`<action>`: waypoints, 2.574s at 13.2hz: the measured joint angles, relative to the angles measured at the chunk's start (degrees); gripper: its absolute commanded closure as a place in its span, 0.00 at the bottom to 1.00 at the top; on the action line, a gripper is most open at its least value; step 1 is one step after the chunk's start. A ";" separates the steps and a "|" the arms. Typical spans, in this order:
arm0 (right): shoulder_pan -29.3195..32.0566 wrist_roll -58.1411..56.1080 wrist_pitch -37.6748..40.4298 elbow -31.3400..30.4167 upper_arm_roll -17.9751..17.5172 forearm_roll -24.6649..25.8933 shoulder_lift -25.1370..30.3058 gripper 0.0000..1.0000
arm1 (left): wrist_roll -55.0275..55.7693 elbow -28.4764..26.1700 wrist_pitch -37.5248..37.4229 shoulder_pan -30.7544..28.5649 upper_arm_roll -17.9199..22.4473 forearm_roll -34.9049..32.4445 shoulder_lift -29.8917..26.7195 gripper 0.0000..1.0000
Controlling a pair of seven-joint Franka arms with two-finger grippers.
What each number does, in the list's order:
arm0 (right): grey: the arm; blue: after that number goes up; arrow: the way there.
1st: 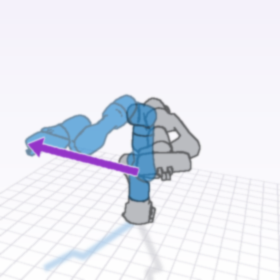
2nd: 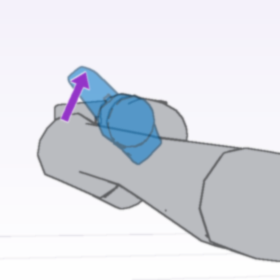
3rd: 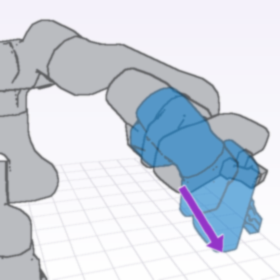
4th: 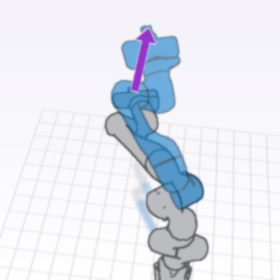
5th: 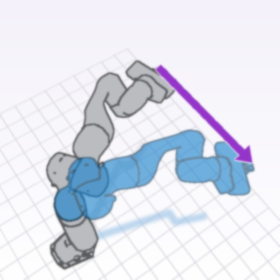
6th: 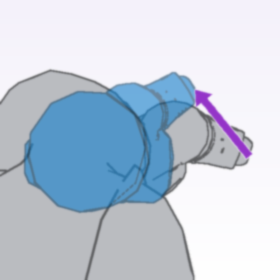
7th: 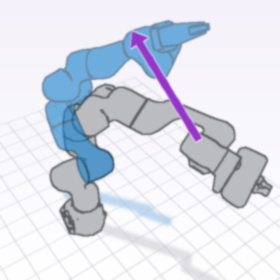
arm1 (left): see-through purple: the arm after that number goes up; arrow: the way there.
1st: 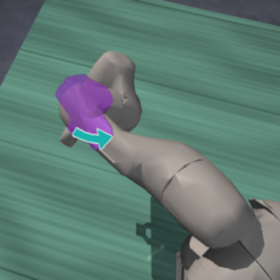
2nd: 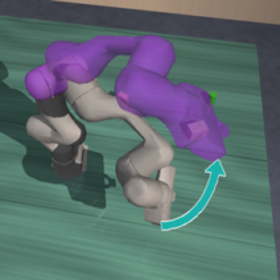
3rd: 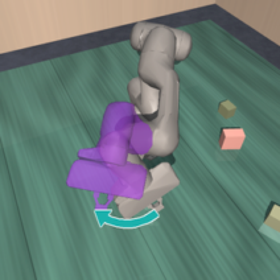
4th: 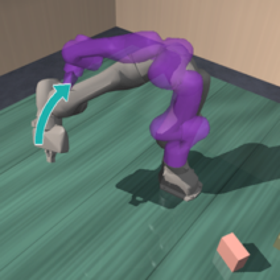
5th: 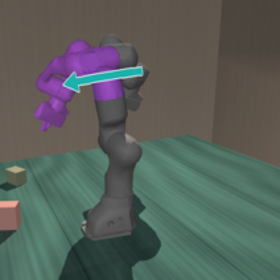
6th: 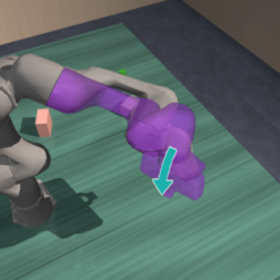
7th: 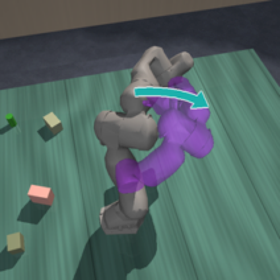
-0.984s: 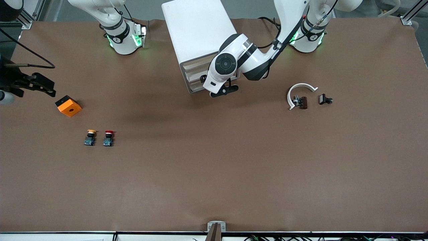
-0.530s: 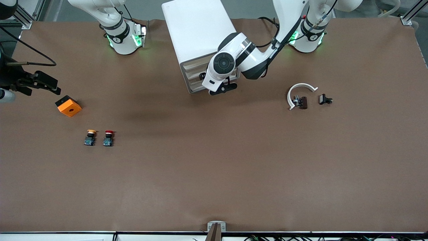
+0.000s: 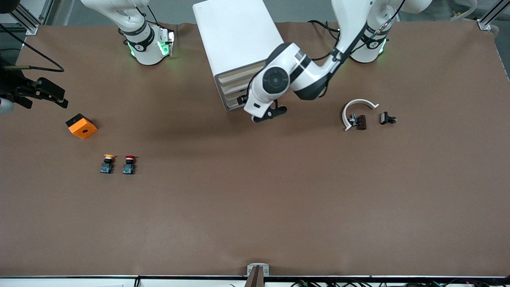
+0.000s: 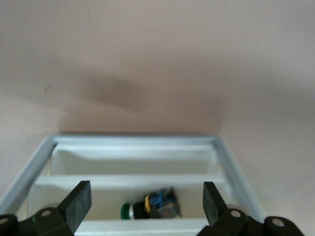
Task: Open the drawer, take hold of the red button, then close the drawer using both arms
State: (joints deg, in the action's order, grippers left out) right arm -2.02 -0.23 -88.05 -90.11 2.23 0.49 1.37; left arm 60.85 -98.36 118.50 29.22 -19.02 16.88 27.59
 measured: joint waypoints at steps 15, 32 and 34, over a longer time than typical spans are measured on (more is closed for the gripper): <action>-0.42 -0.03 0.00 -0.31 0.18 0.43 0.00 0.00 | -10.38 8.30 -4.04 -31.82 0.25 -20.13 -6.61 0.00; -0.36 -0.03 0.30 -0.51 0.42 0.43 0.00 0.00 | -40.05 11.29 -25.76 -46.38 0.27 -20.16 -20.02 0.00; -0.35 -0.03 0.36 -0.52 0.46 0.43 0.00 0.00 | -40.81 11.71 -26.13 -46.58 0.26 -20.15 -20.02 0.00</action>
State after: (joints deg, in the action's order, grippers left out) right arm -2.37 -0.26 -87.69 -90.63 2.68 0.92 1.37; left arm 20.04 -86.65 92.36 -17.36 -18.76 -3.27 7.56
